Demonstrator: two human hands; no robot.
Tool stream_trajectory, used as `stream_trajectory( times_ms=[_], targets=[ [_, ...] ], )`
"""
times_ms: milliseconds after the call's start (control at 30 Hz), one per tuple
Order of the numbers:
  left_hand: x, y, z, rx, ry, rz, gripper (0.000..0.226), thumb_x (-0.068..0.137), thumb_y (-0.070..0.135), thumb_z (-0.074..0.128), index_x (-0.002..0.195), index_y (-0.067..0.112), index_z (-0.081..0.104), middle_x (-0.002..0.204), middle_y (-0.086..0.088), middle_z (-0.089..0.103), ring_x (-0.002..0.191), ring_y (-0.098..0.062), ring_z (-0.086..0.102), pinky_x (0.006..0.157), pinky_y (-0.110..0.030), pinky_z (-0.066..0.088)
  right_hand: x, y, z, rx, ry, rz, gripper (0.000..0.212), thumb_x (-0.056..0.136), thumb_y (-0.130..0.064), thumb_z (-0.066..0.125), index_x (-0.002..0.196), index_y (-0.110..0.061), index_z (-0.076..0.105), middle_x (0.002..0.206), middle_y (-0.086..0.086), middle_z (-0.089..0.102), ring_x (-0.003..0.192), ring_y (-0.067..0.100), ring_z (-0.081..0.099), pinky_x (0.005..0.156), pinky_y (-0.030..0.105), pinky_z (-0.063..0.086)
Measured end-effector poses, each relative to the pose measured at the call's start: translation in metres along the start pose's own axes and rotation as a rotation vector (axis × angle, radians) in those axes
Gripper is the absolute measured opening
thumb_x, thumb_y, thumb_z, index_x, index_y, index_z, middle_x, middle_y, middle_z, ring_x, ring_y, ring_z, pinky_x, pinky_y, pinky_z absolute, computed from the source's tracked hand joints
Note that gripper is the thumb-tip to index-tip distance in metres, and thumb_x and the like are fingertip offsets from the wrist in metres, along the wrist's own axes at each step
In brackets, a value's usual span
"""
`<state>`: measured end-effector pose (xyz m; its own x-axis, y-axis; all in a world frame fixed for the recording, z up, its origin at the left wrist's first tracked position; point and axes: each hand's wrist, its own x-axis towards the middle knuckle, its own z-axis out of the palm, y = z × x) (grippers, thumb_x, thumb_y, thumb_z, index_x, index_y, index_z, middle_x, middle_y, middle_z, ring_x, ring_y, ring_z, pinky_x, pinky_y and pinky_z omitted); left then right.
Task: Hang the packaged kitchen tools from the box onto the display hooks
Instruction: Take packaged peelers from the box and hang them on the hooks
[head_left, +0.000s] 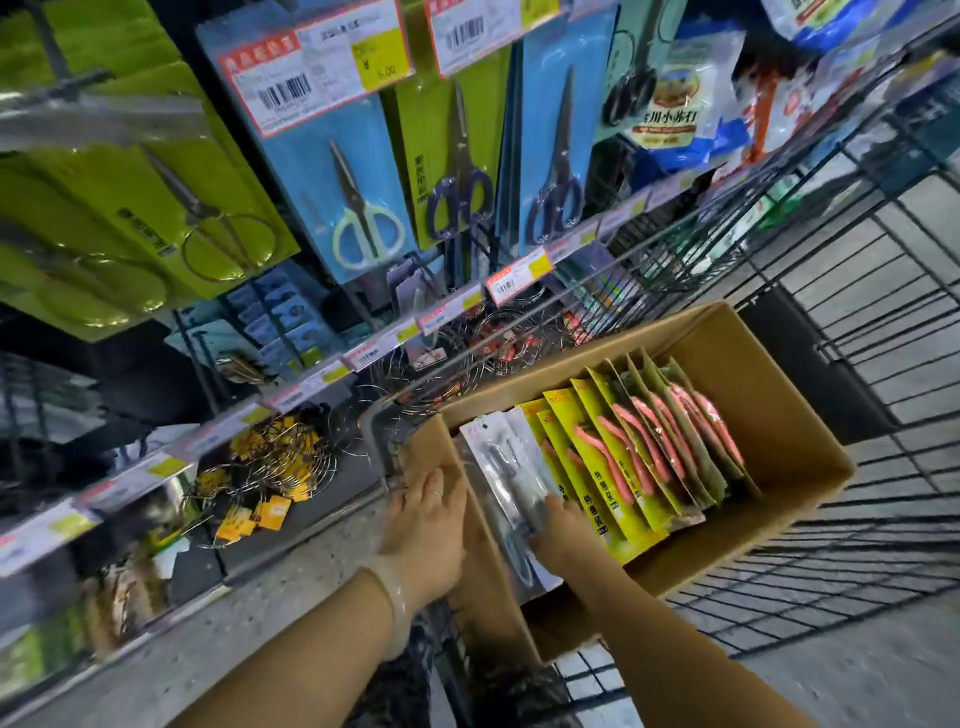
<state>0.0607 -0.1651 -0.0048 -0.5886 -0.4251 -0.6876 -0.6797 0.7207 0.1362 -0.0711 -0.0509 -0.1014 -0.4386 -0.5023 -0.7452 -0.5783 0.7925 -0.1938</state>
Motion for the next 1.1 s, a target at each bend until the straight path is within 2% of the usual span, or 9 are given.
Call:
stream_trajectory(
  times_ms=[200, 400, 500, 600, 733, 867, 933, 1000, 1100],
  targets=[
    [-0.005, 0.013, 0.016, -0.076, 0.027, -0.08, 0.074, 0.094, 0.03, 0.053, 0.151, 0.015, 0.008, 0.157, -0.014, 0.008, 0.144, -0.033, 0.009, 0.118, -0.044, 0.013, 0.007, 0.008, 0.0, -0.028, 0.023, -0.11, 0.04, 0.094, -0.045, 0.048, 0.117, -0.013, 0.052, 0.119, 0.007, 0.051, 0.11, 0.023, 0.046, 0.09, 0.035, 0.043],
    [-0.014, 0.029, 0.03, -0.122, 0.087, -0.152, 0.073, 0.093, 0.027, 0.05, 0.152, 0.015, 0.008, 0.155, -0.01, 0.012, 0.142, -0.031, 0.014, 0.116, -0.041, 0.019, -0.004, 0.007, -0.018, -0.024, -0.005, -0.175, 0.034, 0.095, -0.025, 0.05, 0.117, 0.001, 0.053, 0.118, 0.016, 0.054, 0.11, 0.029, 0.053, 0.089, 0.035, 0.044],
    [-0.017, 0.043, 0.028, -0.239, 0.203, -0.183, 0.067, 0.095, 0.031, 0.047, 0.151, 0.015, 0.013, 0.152, -0.008, 0.023, 0.137, -0.028, 0.026, 0.111, -0.036, 0.026, -0.017, 0.018, -0.025, 0.157, -0.02, -0.155, 0.016, 0.087, -0.021, 0.061, 0.083, -0.008, 0.052, 0.086, 0.01, 0.056, 0.083, 0.026, 0.055, 0.061, 0.029, 0.04],
    [-0.016, 0.062, 0.021, -0.505, 0.245, -0.232, 0.058, 0.097, 0.038, 0.047, 0.145, 0.013, 0.027, 0.142, -0.008, 0.041, 0.128, -0.026, 0.042, 0.103, -0.033, 0.037, -0.033, 0.031, -0.031, 0.296, 0.052, -0.171, 0.037, 0.084, -0.023, 0.067, 0.064, -0.019, 0.036, 0.066, -0.001, 0.042, 0.065, 0.018, 0.045, 0.046, 0.019, 0.03],
    [-0.006, 0.087, 0.016, -1.183, 0.247, -0.321, 0.054, 0.091, 0.037, 0.06, 0.136, 0.013, 0.041, 0.126, -0.006, 0.058, 0.111, -0.021, 0.058, 0.094, -0.034, 0.048, -0.063, 0.026, -0.041, 0.437, 0.238, -0.308, 0.03, 0.085, -0.025, 0.067, 0.067, -0.021, 0.042, 0.065, -0.005, 0.044, 0.055, 0.006, 0.04, 0.049, 0.017, 0.03],
    [-0.006, 0.105, 0.013, -1.664, 0.465, -0.397, 0.024, 0.087, 0.011, 0.066, 0.11, 0.017, 0.062, 0.096, -0.002, 0.069, 0.088, -0.014, 0.067, 0.08, -0.032, 0.055, -0.081, 0.003, -0.047, 0.503, 0.293, -0.492, 0.013, 0.083, -0.018, 0.066, 0.094, -0.015, 0.059, 0.091, 0.0, 0.058, 0.08, 0.013, 0.056, 0.069, 0.024, 0.049],
    [-0.011, 0.095, 0.007, -1.729, 0.65, -0.496, 0.019, 0.084, 0.001, 0.066, 0.093, 0.016, 0.061, 0.083, -0.003, 0.066, 0.074, -0.012, 0.065, 0.064, -0.025, 0.054, -0.082, -0.006, -0.051, 0.523, 0.213, -0.606, 0.022, 0.084, -0.017, 0.066, 0.106, -0.015, 0.062, 0.094, -0.002, 0.056, 0.083, 0.009, 0.055, 0.073, 0.014, 0.046],
    [-0.014, 0.074, 0.006, -1.75, 0.744, -0.574, 0.021, 0.083, -0.001, 0.066, 0.099, 0.008, 0.057, 0.086, -0.008, 0.066, 0.071, -0.015, 0.063, 0.056, -0.023, 0.052, -0.08, -0.009, -0.054, 0.626, 0.124, -0.611, 0.026, 0.088, -0.016, 0.064, 0.113, -0.013, 0.062, 0.097, -0.003, 0.055, 0.085, 0.005, 0.055, 0.073, 0.006, 0.043],
    [-0.021, 0.045, 0.012, -1.78, 0.783, -0.629, 0.037, 0.083, 0.001, 0.067, 0.117, 0.003, 0.055, 0.104, -0.014, 0.066, 0.09, -0.028, 0.064, 0.078, -0.036, 0.053, -0.054, 0.0, -0.045, 0.637, 0.138, -0.377, 0.027, 0.091, -0.021, 0.06, 0.115, -0.009, 0.061, 0.106, 0.003, 0.062, 0.095, 0.012, 0.058, 0.074, 0.01, 0.043]
  ],
)
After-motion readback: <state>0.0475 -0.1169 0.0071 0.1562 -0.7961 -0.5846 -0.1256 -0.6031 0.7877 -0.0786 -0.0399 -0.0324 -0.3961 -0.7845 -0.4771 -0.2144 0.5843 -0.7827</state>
